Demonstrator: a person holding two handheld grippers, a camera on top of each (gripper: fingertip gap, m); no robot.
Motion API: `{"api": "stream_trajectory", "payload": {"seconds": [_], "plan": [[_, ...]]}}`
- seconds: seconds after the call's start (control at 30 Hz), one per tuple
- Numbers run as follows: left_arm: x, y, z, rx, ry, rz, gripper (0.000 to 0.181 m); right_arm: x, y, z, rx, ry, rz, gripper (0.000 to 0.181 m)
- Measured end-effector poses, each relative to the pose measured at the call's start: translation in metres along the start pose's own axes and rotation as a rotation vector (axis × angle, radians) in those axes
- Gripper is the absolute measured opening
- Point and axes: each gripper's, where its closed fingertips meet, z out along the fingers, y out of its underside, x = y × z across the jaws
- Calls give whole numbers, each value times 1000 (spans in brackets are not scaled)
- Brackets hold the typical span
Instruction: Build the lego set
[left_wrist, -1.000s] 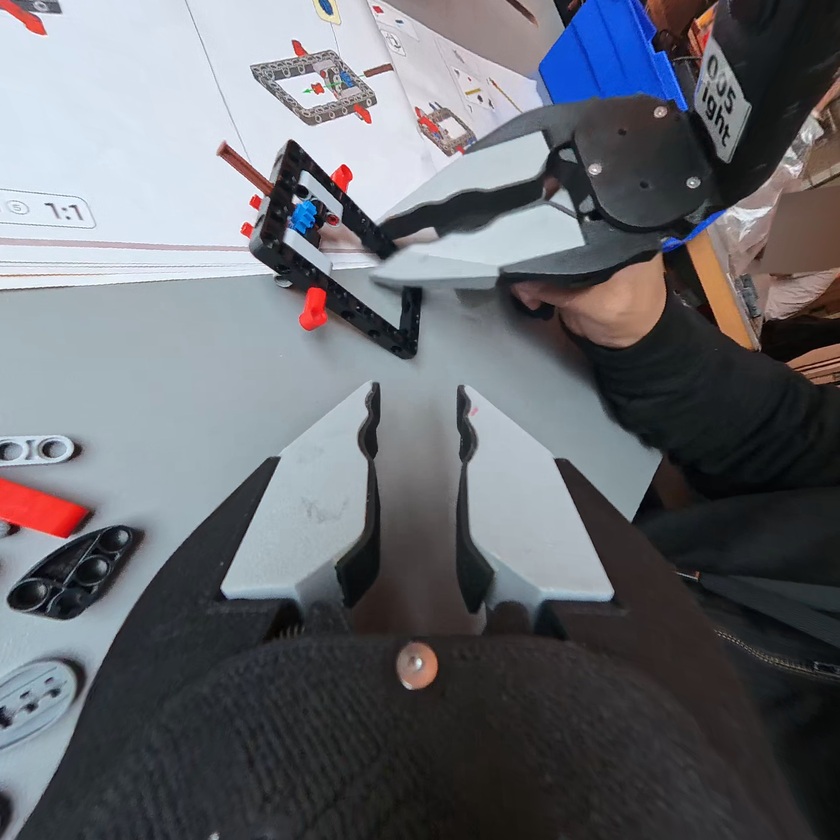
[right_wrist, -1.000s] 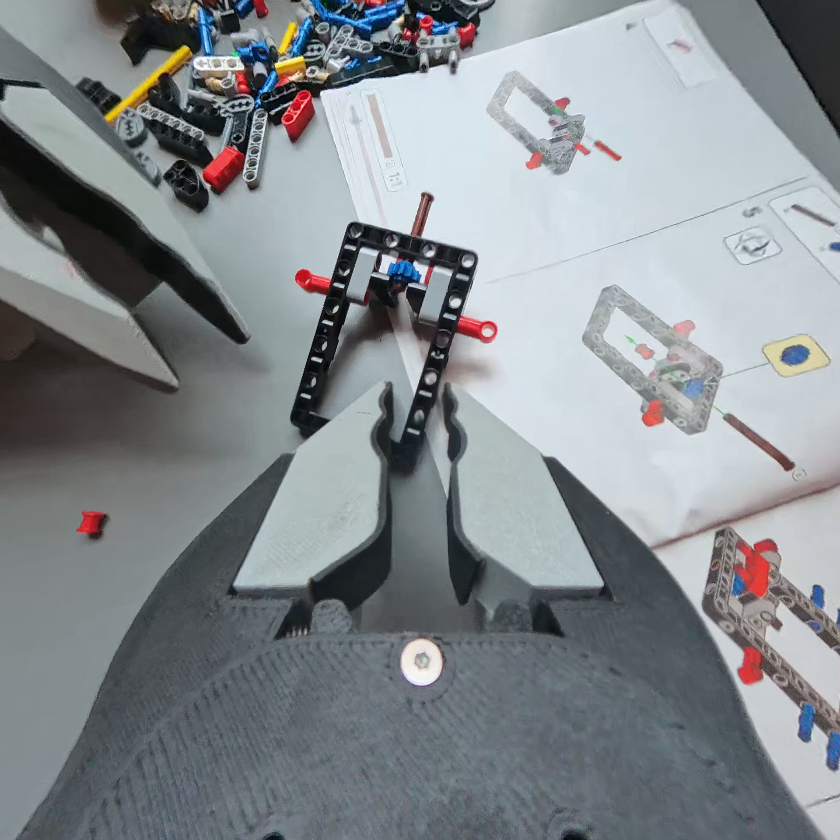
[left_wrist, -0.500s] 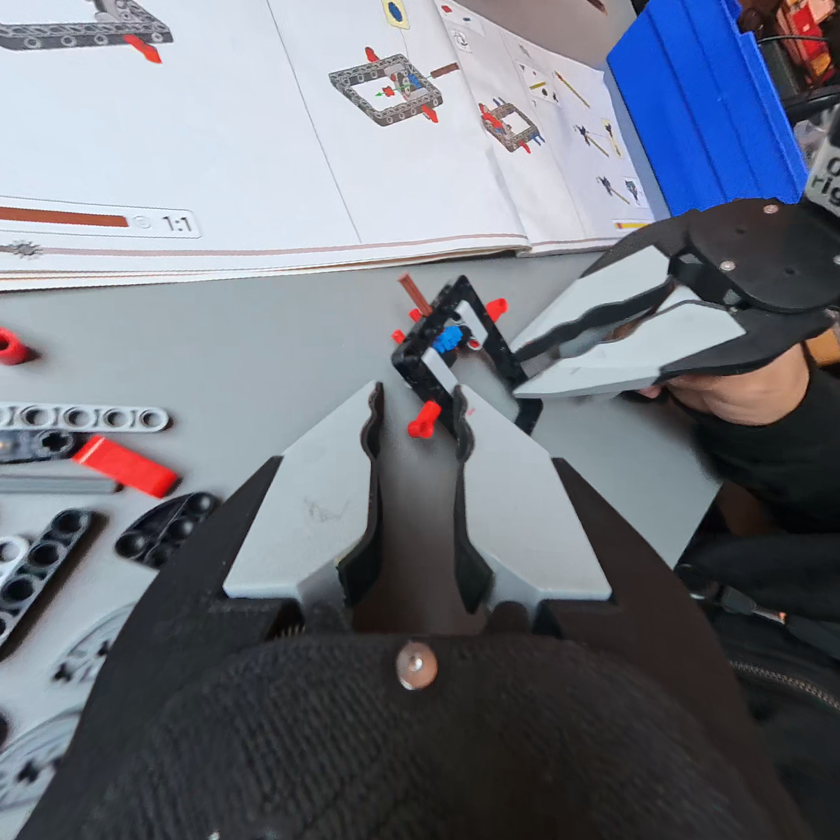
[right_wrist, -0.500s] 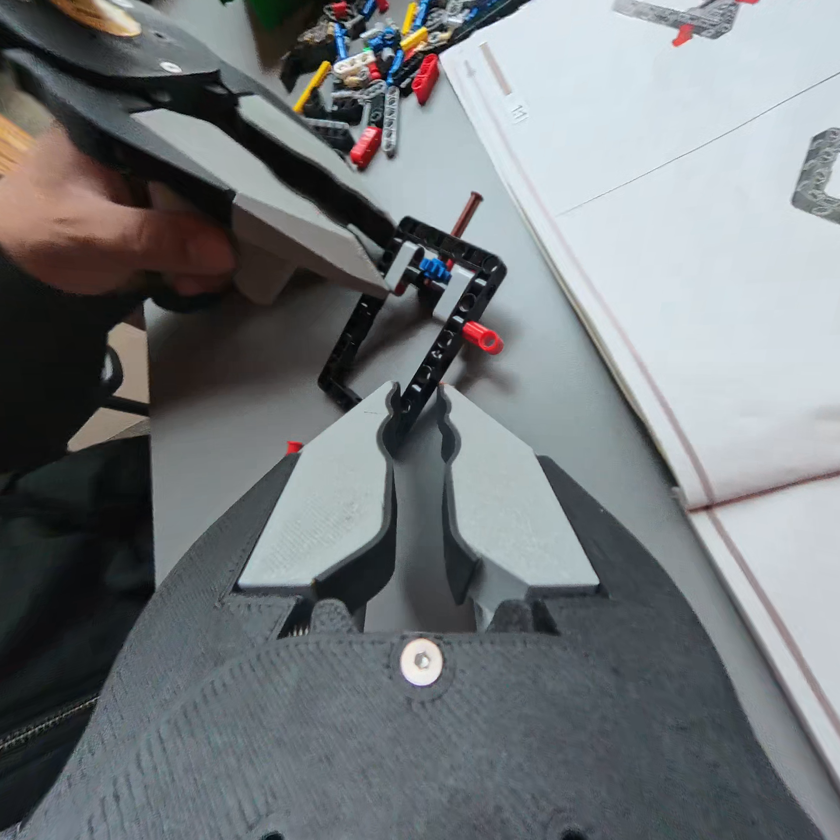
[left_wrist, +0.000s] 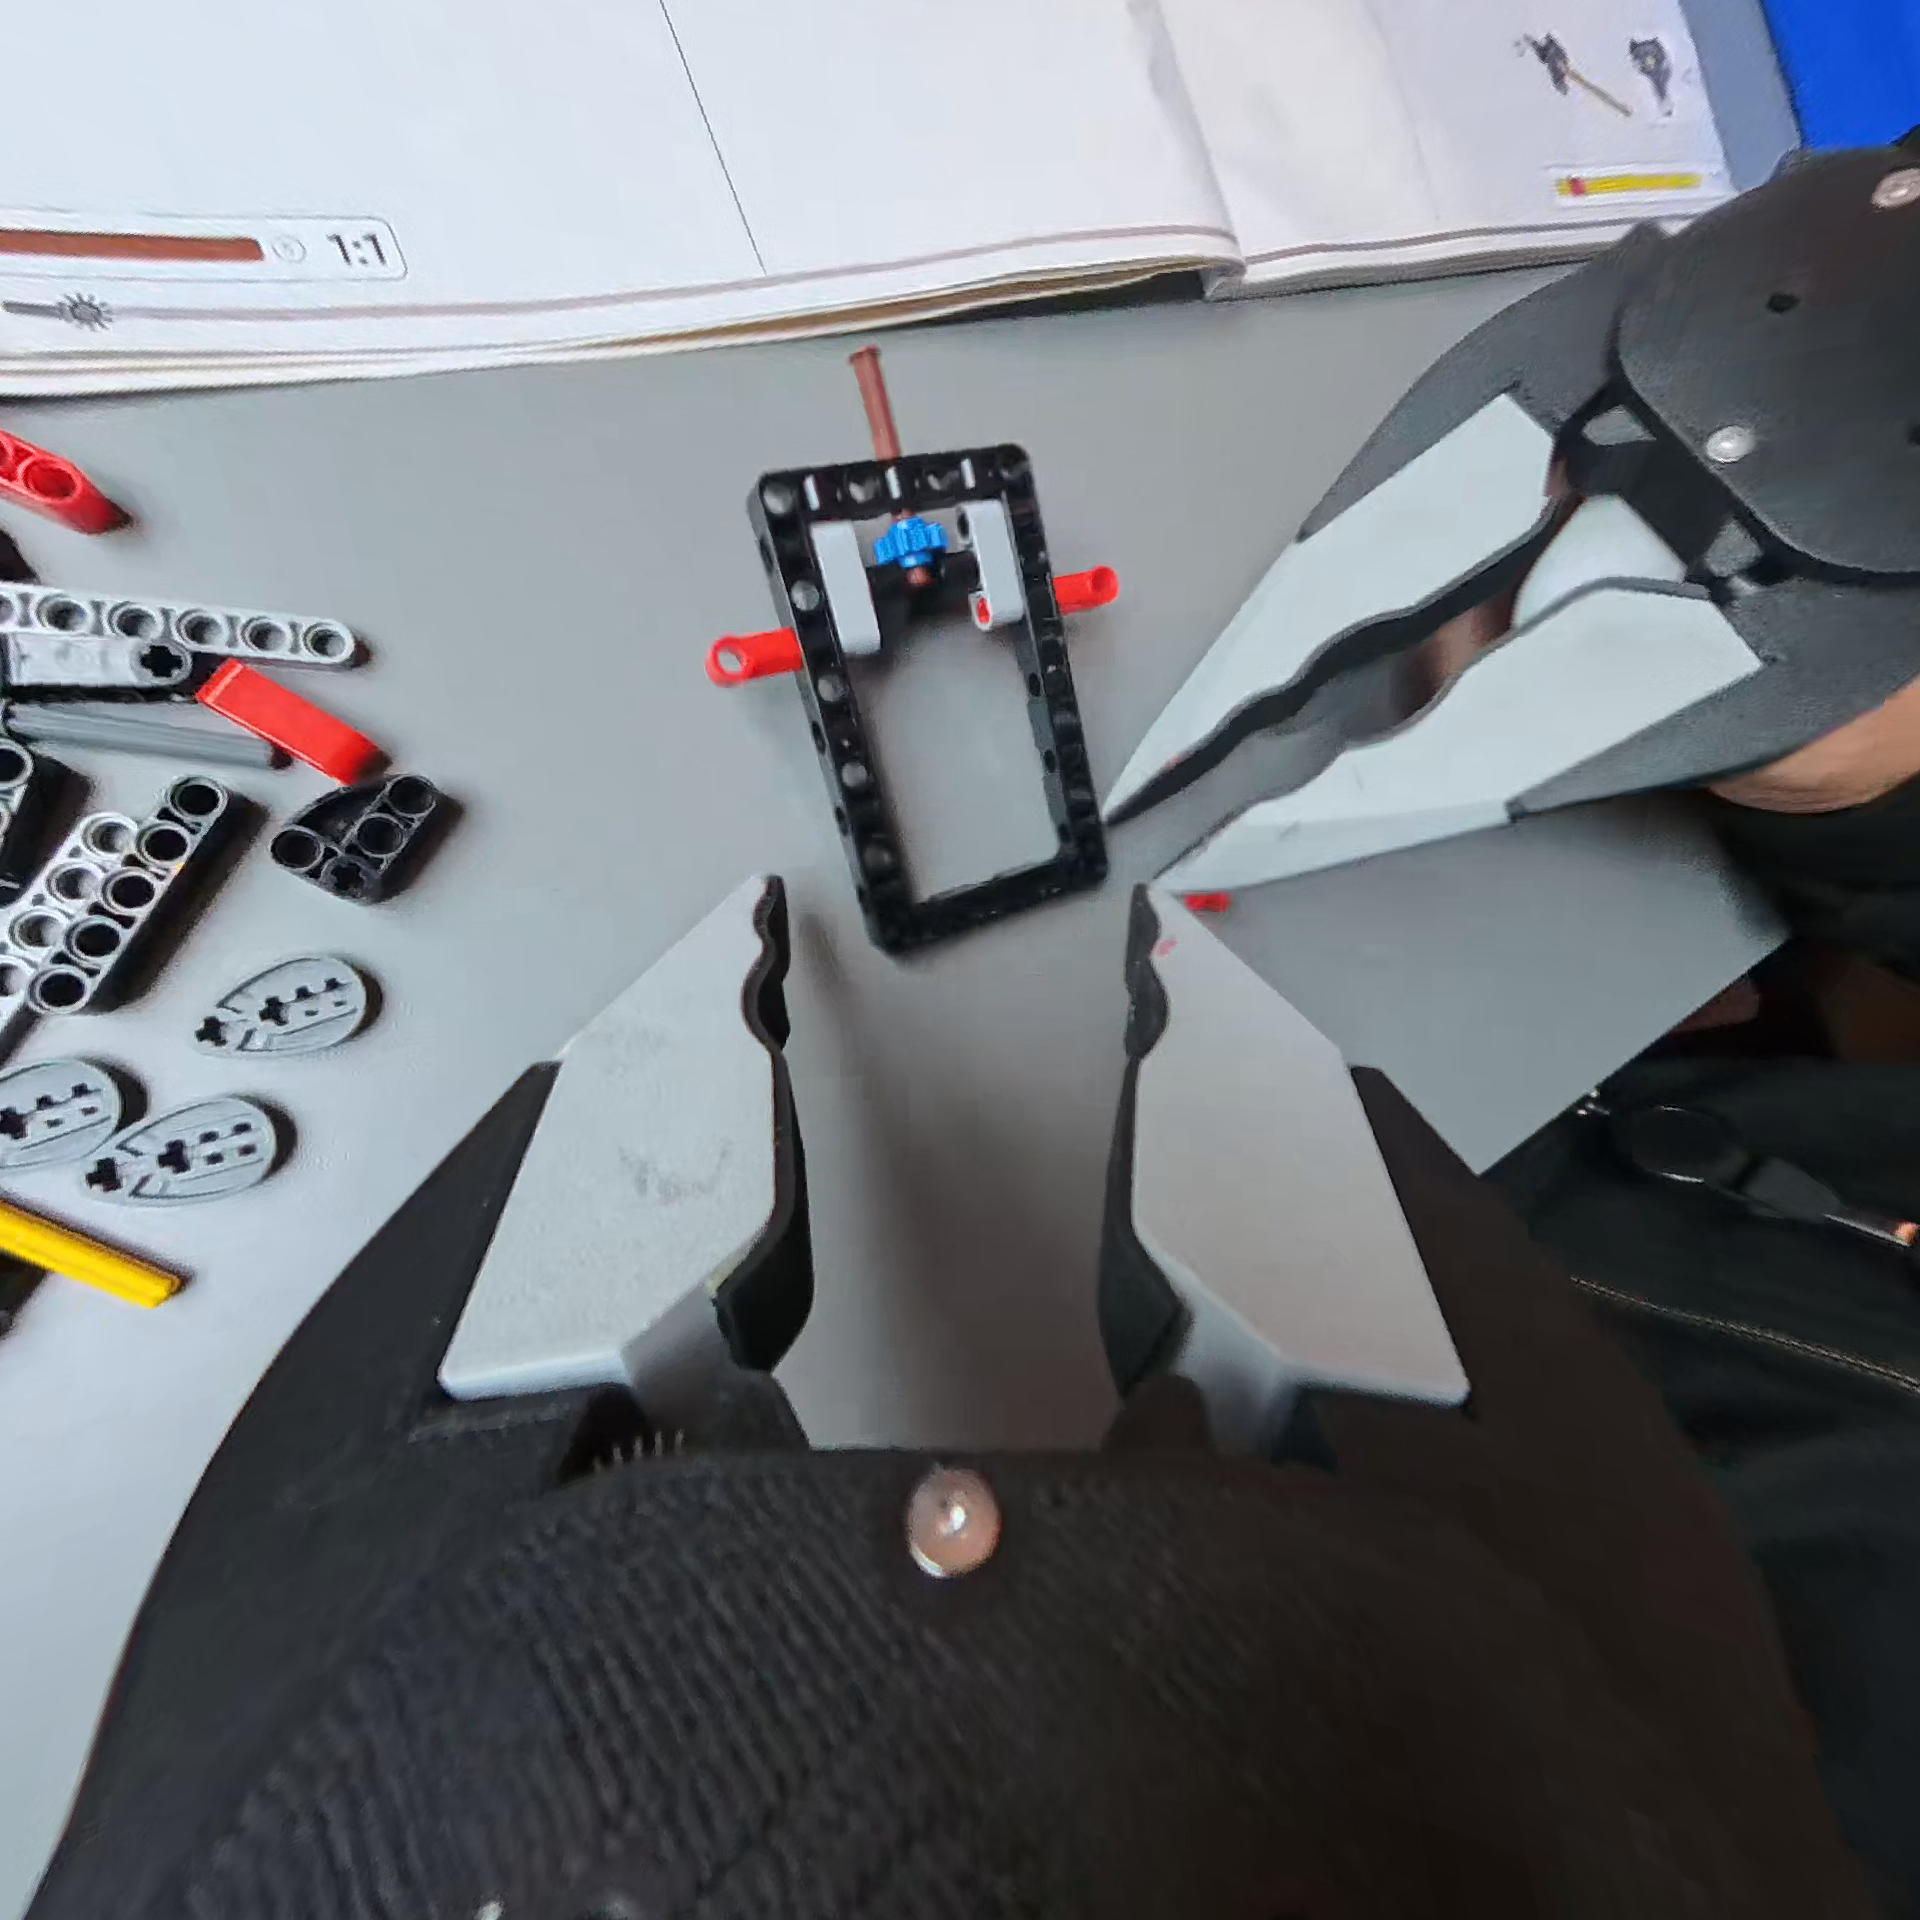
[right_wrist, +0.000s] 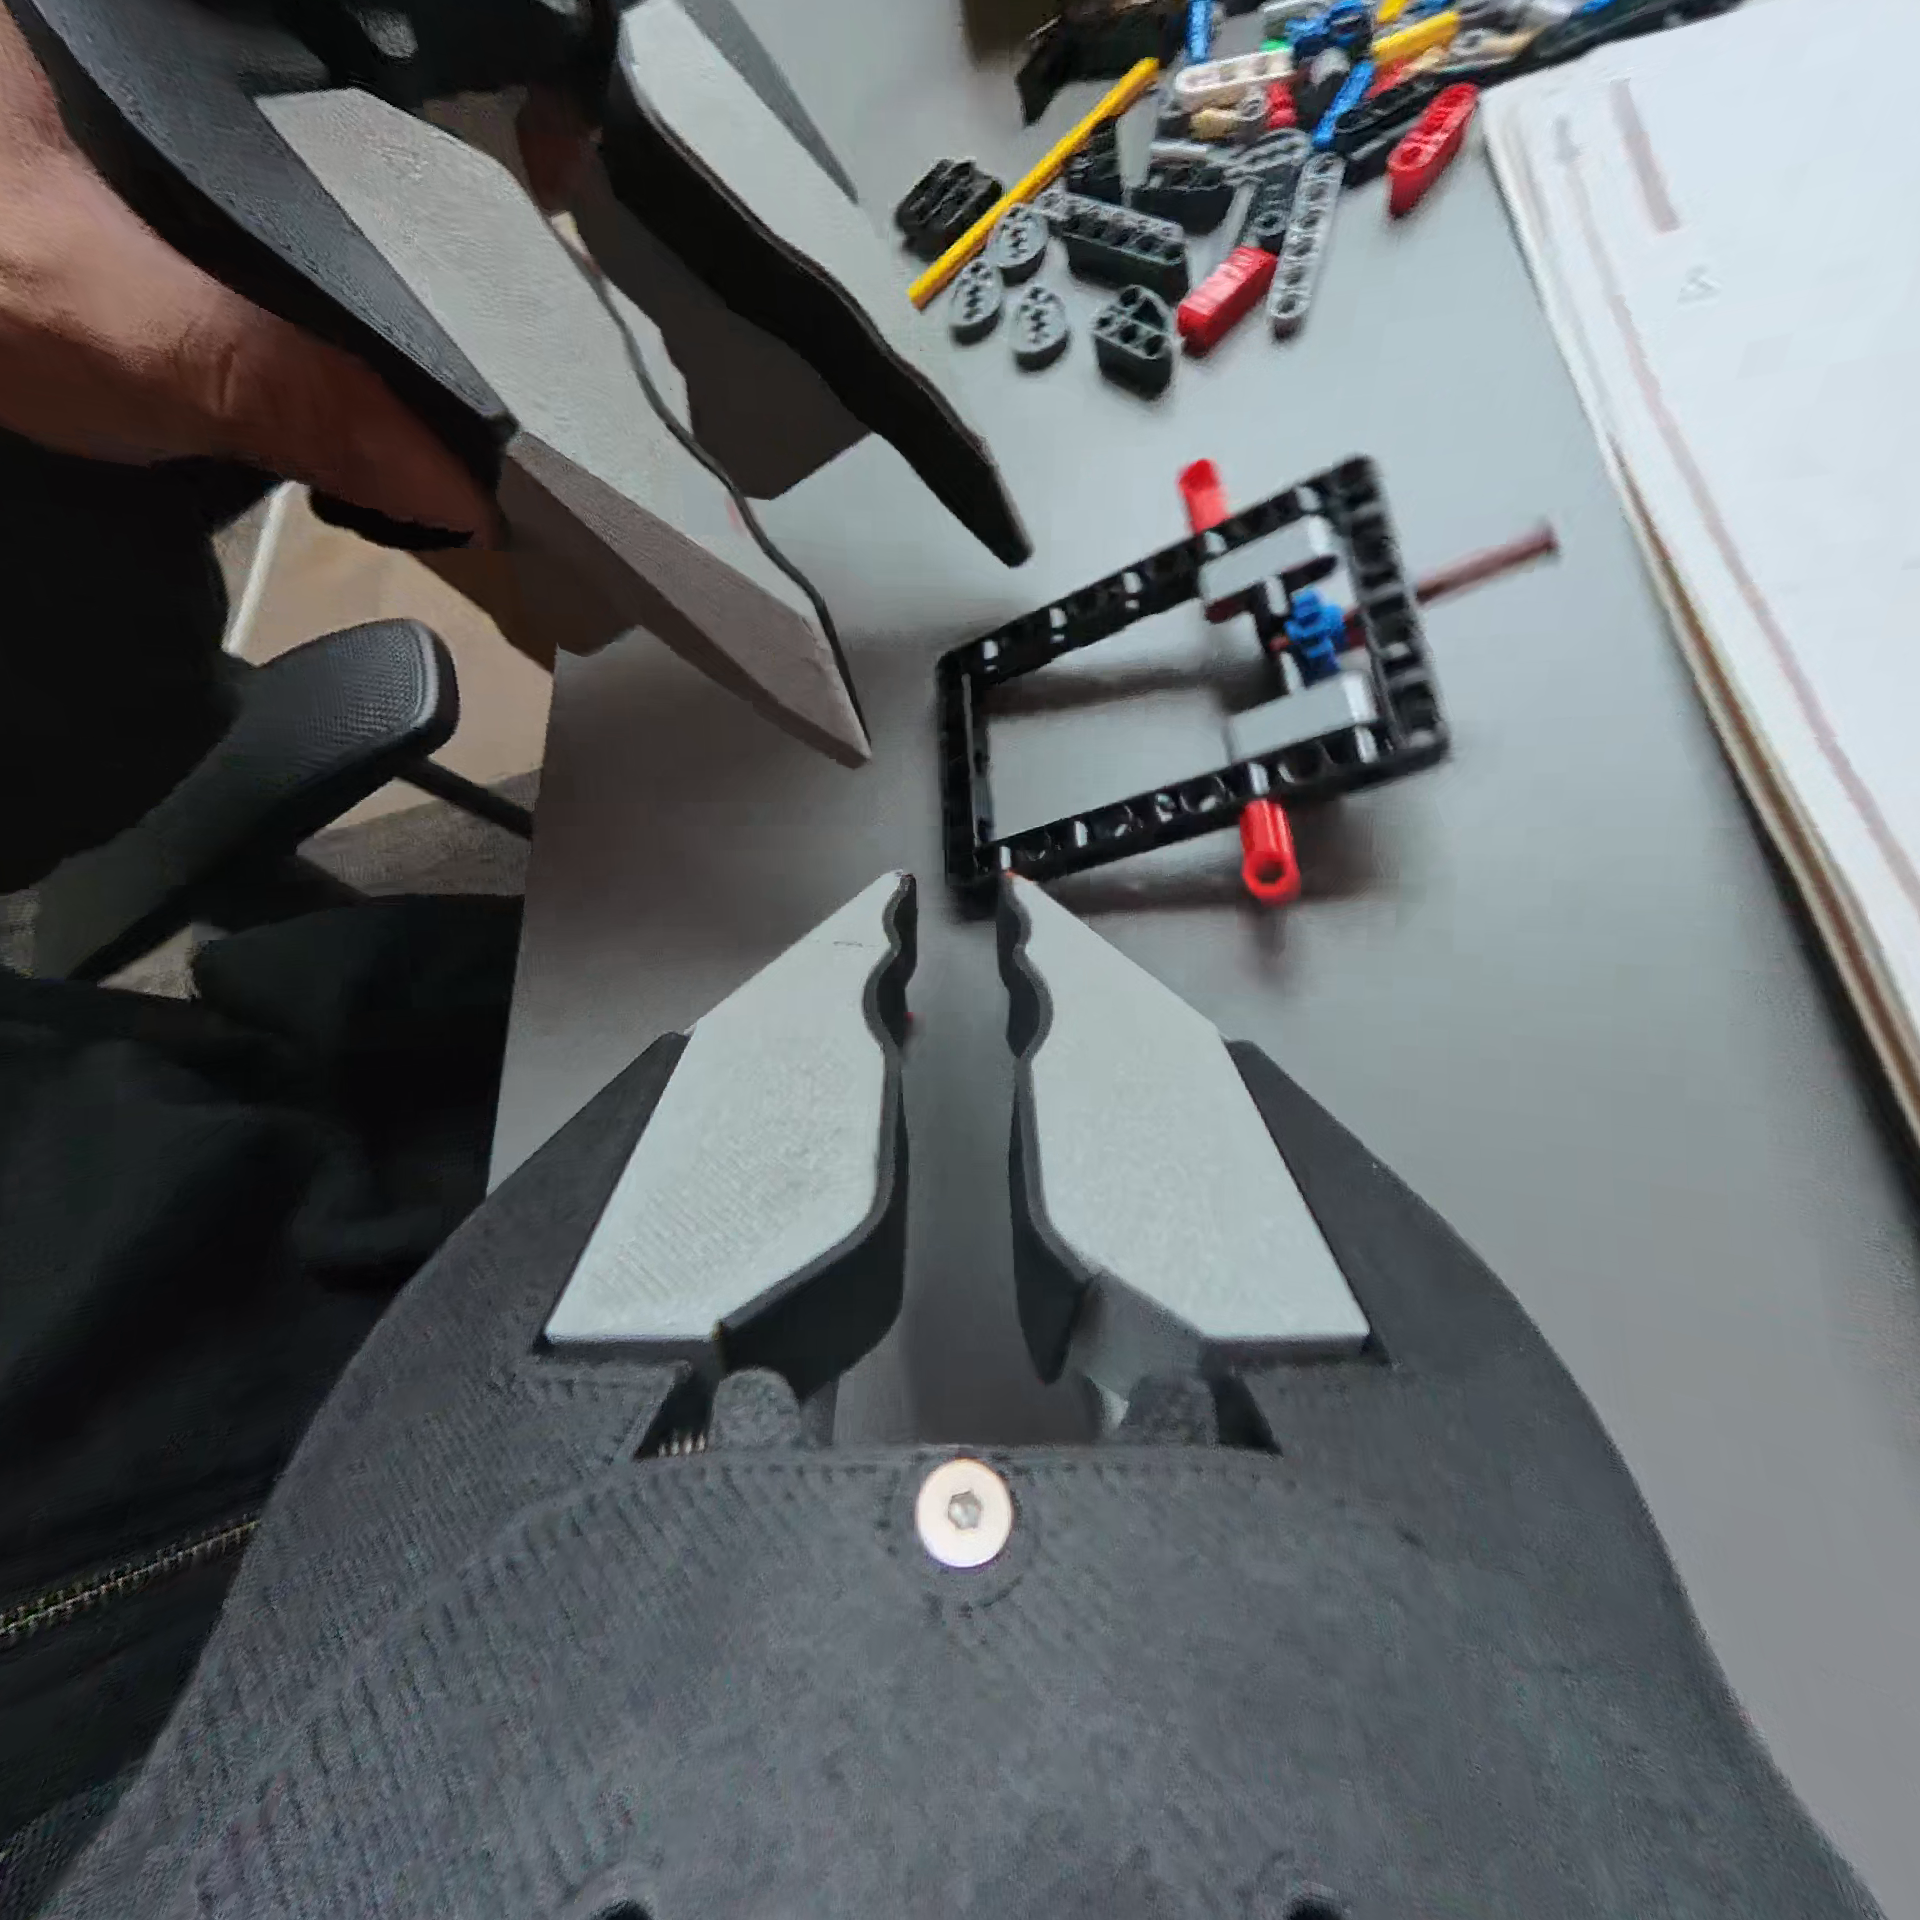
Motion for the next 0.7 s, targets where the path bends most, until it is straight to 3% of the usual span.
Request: {"api": "stream_trajectory", "payload": {"seconds": [0.1, 0.2, 0.43, 0.63, 0.7], "plan": [[-14, 1, 3, -13, -59, -16, 63, -6, -3, -2, -1, -2, -88, 11], [-13, -4, 7, -40, -60, 33, 72, 11, 0, -31, 59, 98, -152, 14], [-7, -8, 28, -152, -237, 166, 87, 51, 18, -85, 166, 138, -45, 17], [3, -10, 34, -92, -265, 150, 92, 56, 15, -99, 221, 145, -43, 15], [-7, -13, 34, -88, -317, 154, 83, 52, 15, -96, 213, 131, -56, 15]]}}
